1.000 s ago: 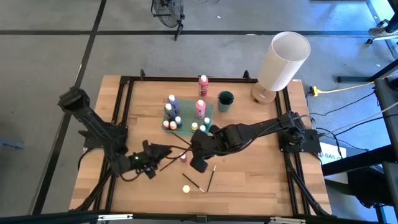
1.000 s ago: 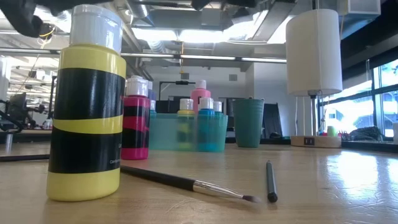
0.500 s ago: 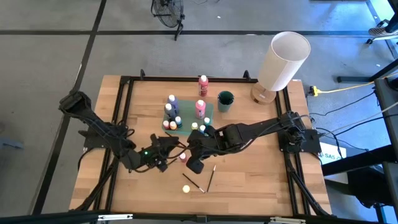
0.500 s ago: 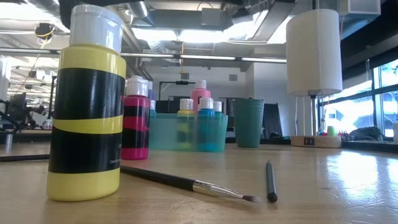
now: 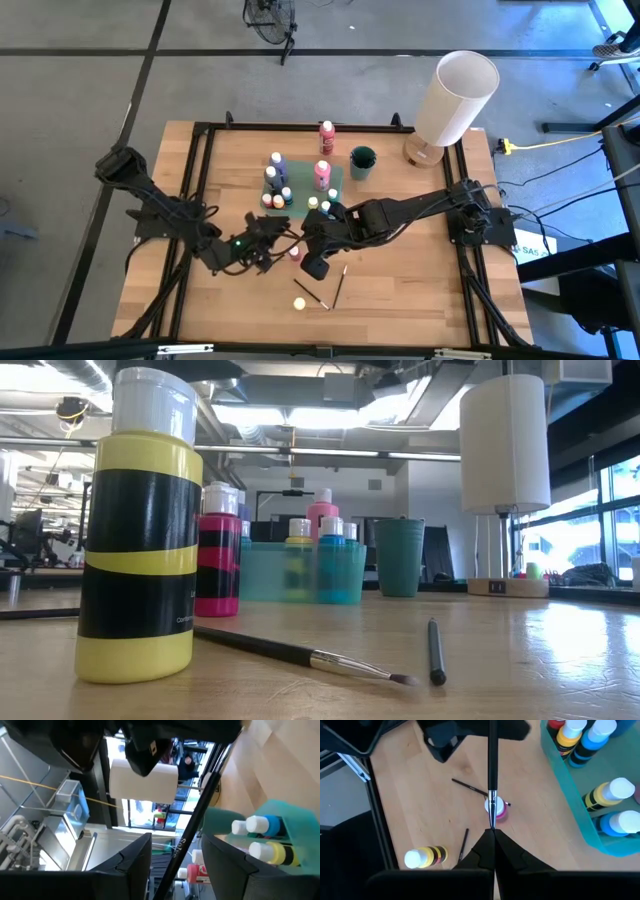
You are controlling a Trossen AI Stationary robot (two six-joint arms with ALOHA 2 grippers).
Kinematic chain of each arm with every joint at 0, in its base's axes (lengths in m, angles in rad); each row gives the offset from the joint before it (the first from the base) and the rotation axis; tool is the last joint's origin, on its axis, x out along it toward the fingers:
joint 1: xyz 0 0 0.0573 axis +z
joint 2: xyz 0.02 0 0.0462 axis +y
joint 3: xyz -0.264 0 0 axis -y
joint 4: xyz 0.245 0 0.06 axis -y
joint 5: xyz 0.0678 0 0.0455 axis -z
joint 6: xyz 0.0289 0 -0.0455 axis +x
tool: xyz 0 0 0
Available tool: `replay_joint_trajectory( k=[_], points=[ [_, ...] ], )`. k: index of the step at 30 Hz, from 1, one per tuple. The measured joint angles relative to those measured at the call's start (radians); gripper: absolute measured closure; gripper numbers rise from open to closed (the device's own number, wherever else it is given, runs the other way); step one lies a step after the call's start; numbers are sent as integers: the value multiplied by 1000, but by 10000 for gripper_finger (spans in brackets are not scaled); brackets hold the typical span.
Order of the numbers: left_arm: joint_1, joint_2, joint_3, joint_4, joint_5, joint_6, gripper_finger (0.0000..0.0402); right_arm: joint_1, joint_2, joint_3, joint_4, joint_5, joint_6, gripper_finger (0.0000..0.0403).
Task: Pick & Place Paint Supplies
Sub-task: Put the black paint brush into the dark green cup
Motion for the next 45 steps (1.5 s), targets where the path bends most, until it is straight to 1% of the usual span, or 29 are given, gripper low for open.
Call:
replay_joint_trajectory(
  k=[7, 10, 15, 22, 26, 31, 36, 45],
  points=[
    [-36, 0, 0, -30, -3, 0, 234, 0, 0, 0, 0, 0, 0, 403],
    [-36, 0, 0, -64, -4, -5, 243, 0, 0, 0, 0, 0, 0, 403],
    [-32, 0, 0, -76, -5, -10, 282, 0, 0, 0, 0, 0, 0, 403],
    [-32, 0, 0, -79, -5, -16, 352, 0, 0, 0, 0, 0, 0, 403],
    [-32, 2, -1, -123, -5, -15, 387, 1, -2, 2, 2, 0, -1, 403],
    [-34, 2, -2, -135, -32, -55, 387, 0, -2, 2, 12, 4, -38, 399],
    [-49, 2, -1, -137, -40, -71, 388, 1, -2, 2, 22, -3, -94, 376],
    [-54, 2, -1, -169, -56, -97, 388, 1, 0, 1, 22, -119, -128, 348]
  ],
)
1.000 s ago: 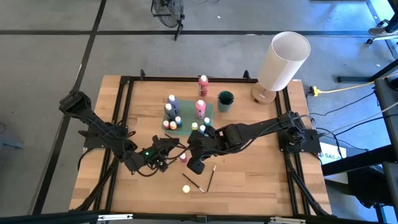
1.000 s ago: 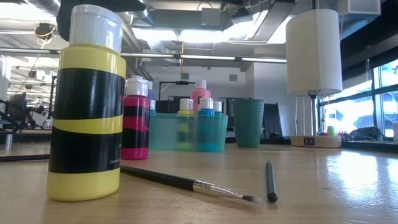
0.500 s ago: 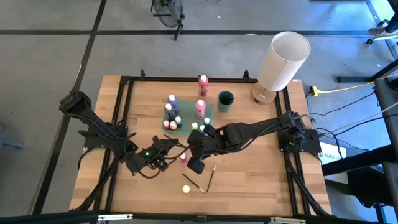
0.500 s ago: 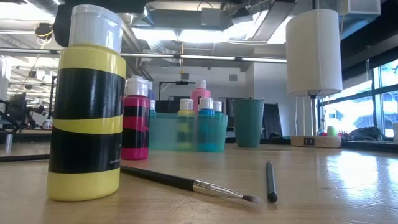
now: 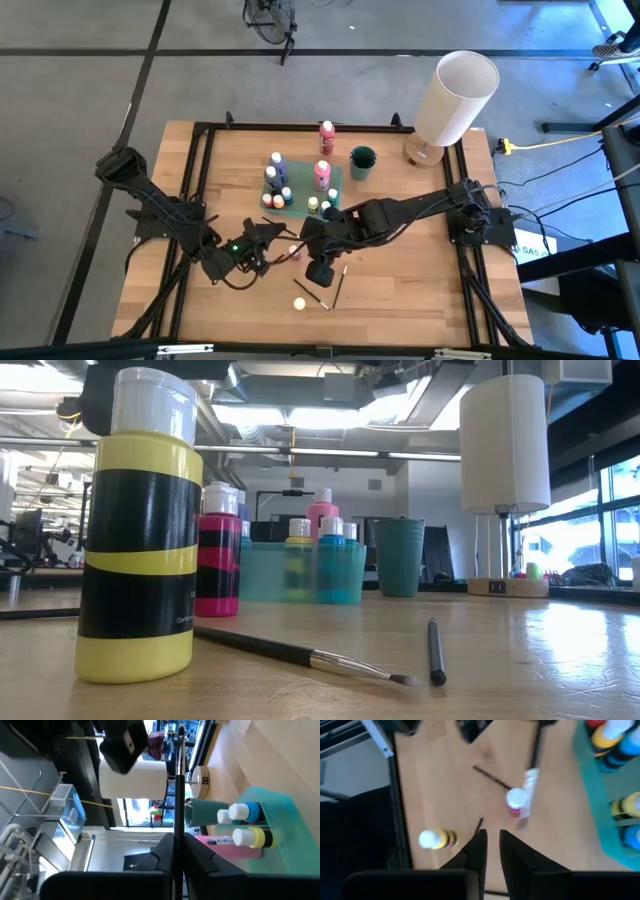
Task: Pick & Place Paint Supplies
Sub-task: Put the black paint brush into the dark green cup
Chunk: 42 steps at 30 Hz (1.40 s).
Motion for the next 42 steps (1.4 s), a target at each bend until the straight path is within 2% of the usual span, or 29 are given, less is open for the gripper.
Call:
replay_joint_trajectory(
  k=[5, 8, 11, 17, 21, 25, 29, 31, 34, 37, 42],
  points=[
    [-5, 0, 0, -56, -22, -64, 388, 12, 0, 0, 0, -71, 0, 324],
    [-23, 0, 0, -106, -89, -120, 388, 35, 0, 0, 0, -81, -3, 304],
    [-55, -5, 0, -108, -91, -151, 388, 64, 0, 0, 2, -81, -21, 279],
    [-112, -64, 0, -56, -61, -248, 388, 130, 0, 0, 35, 5, -134, 227],
    [-145, -170, 0, -71, 99, -396, 388, 174, 0, 0, 121, 110, -246, 201],
    [-148, -312, 0, -153, 323, -607, 388, 216, 0, 0, 199, 262, -375, 187],
    [-107, -440, -21, -209, 570, -813, 388, 251, 0, 0, 248, 432, -490, 185],
    [-74, -477, -63, -153, 701, -868, 388, 264, 0, 0, 274, 510, -536, 185],
    [-29, -491, -141, 16, 864, -889, 388, 273, 0, -1, 337, 613, -591, 185],
    [2, -490, -215, 144, 926, -874, 388, 274, 0, 0, 426, 679, -633, 185],
    [40, -480, -309, 361, 947, -863, 388, 267, 0, -1, 564, 691, -714, 185]
  ],
)
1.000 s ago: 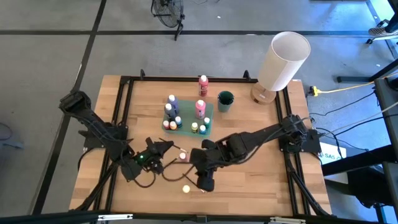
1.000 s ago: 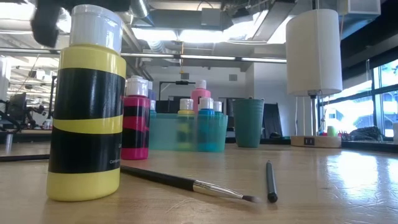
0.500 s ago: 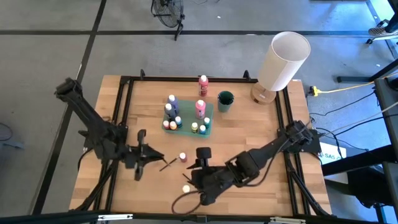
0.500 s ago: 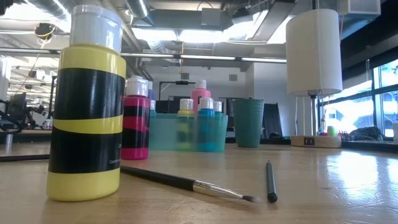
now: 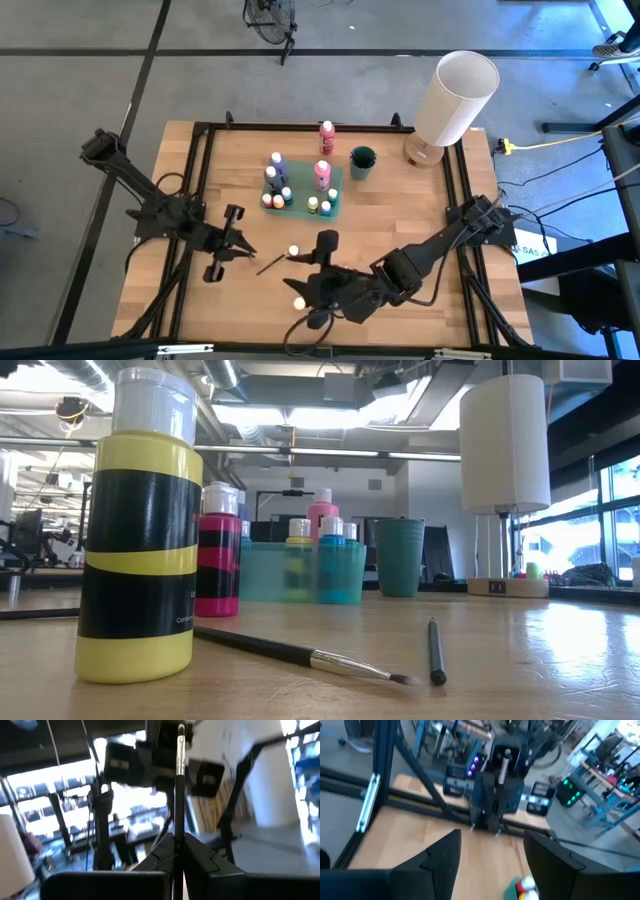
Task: Pick & Place Paint Supplies
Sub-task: Put the black paint brush into the dark green cup
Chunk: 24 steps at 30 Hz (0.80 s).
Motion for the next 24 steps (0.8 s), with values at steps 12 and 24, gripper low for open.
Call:
replay_joint_trajectory(
  k=[12, 24],
  points=[
    [14, 144, -41, 257, 59, 9, 388, -61, 0, 0, 44, -12, 2, 186],
    [14, 263, -41, 453, 92, 11, 388, -87, 14, 0, 221, -213, -60, 186]
  ],
)
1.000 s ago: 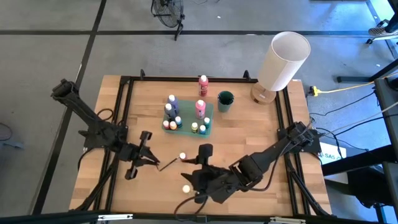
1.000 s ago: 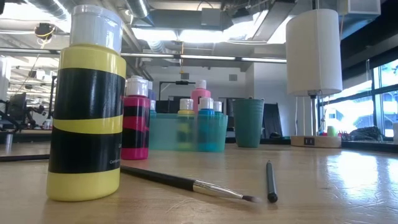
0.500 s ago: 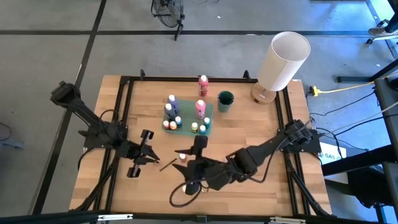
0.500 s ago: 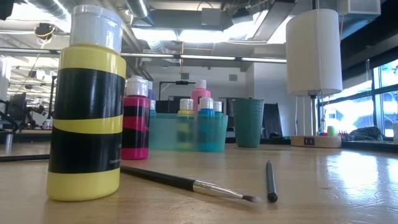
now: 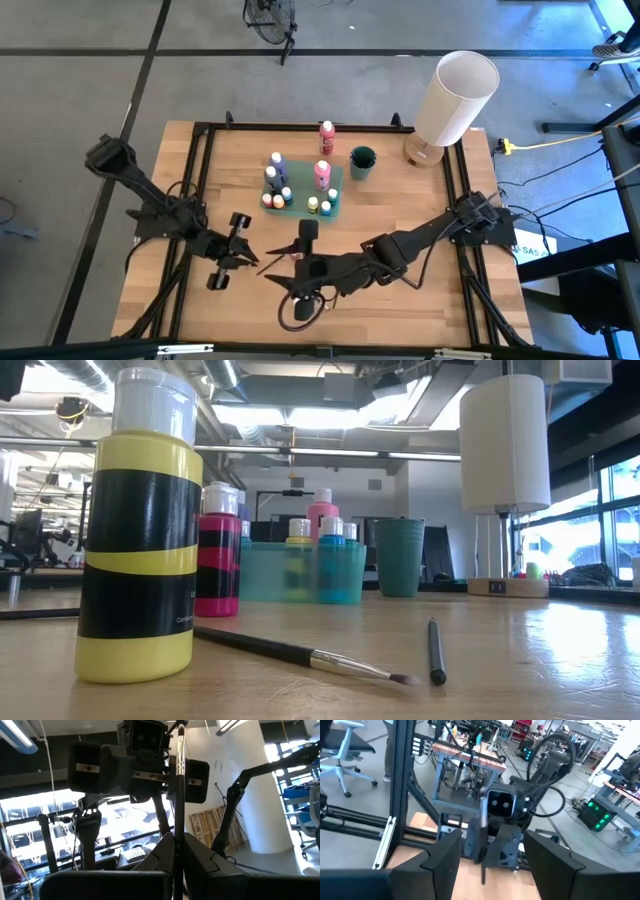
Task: Pick & Place Paint Supplies
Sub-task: Put the black paint brush into the dark green cup
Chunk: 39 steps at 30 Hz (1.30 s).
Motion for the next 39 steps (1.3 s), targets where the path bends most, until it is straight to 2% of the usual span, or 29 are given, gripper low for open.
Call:
replay_joint_trajectory(
  k=[3, 6, 11, 16, 26, 31, 39],
  points=[
    [4, 22, 0, 37, 5, -1, 388, -6, 0, 0, 18, -15, -26, 186],
    [23, 49, 0, 74, 67, -21, 388, -16, 12, 2, 46, -74, -77, 186],
    [64, 81, 0, 81, 112, -69, 388, -21, 27, 0, 61, -81, -118, 186],
    [103, 118, 0, 106, 179, -108, 388, -37, 31, 0, 71, -169, -132, 186],
    [126, 126, 0, 118, 208, -124, 388, -52, 34, 0, 69, -177, -129, 187],
    [126, 126, 0, 118, 208, -125, 388, -52, 34, 0, 69, -181, -133, 205],
    [126, 126, 0, 118, 208, -125, 388, -82, 34, 0, 88, -311, -129, 248]
  ],
)
